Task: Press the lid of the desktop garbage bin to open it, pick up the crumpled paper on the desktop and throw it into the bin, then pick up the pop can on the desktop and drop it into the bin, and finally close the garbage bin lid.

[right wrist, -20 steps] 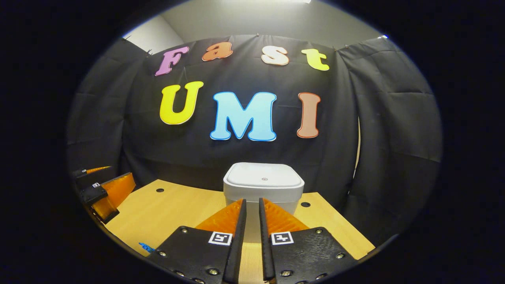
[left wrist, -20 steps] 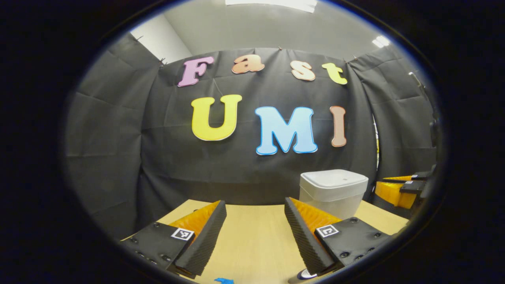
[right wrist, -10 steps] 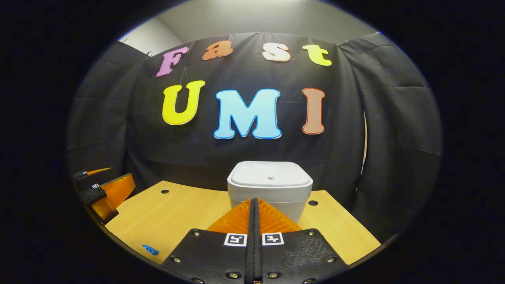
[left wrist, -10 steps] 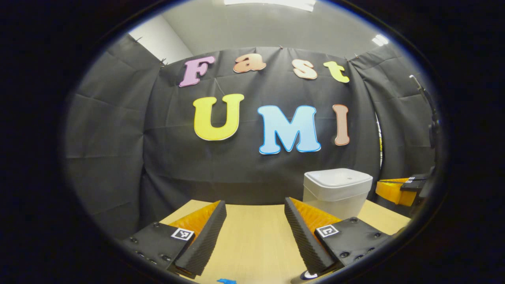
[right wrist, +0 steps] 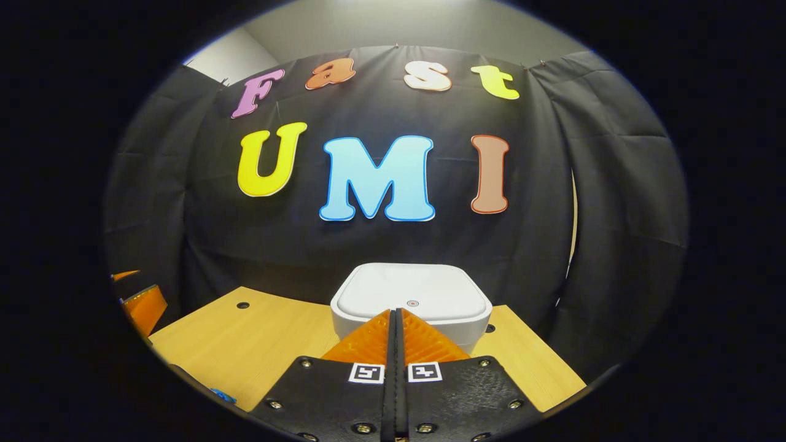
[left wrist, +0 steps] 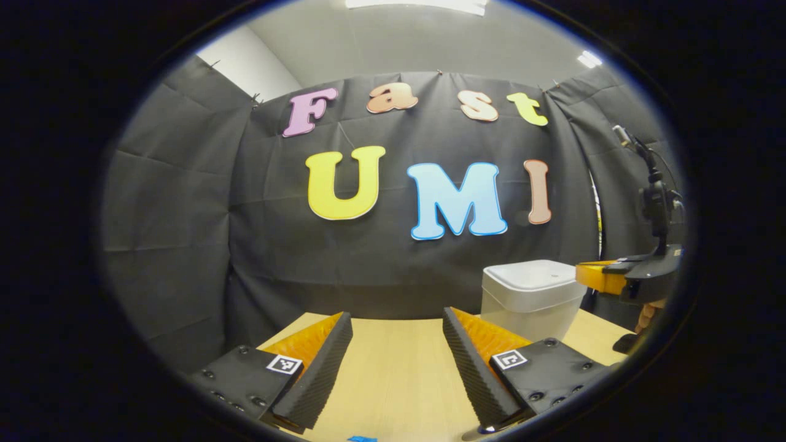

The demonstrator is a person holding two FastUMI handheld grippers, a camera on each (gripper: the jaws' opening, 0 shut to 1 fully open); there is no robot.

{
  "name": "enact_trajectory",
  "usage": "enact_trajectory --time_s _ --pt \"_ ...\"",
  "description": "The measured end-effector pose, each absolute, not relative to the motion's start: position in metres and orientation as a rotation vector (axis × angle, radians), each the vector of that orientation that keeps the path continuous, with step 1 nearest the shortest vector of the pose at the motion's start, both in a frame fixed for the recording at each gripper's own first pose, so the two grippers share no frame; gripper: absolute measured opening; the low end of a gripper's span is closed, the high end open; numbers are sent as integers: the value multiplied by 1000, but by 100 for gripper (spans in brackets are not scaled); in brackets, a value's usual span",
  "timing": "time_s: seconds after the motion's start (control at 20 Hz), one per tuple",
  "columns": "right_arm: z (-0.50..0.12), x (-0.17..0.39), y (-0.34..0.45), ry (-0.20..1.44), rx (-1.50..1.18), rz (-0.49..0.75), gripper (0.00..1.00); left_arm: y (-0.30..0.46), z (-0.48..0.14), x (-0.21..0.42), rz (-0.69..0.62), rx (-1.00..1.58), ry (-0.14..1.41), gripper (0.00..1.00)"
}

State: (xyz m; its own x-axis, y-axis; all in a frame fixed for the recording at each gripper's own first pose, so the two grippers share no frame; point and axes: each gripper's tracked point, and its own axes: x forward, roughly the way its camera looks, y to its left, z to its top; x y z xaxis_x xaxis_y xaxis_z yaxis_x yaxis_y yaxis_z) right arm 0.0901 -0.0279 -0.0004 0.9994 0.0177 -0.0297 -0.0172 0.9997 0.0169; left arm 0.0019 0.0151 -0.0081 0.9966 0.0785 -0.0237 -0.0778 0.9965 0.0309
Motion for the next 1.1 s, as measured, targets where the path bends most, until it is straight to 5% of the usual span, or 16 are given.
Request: enact_trajectory --time_s 0.65,0.75,0.85,1.1 --pt "-15 141 -49 82 -14 1 0 29 -9 -2 109 31 30 100" --pt "-18 143 -48 73 -39 15 0 29 -10 -2 113 26 32 92" --pt "-21 141 -49 70 -71 14 0 29 -13 -1 118 16 40 100" --pt "-19 143 -49 49 40 11 0 32 -14 -4 134 19 40 97"
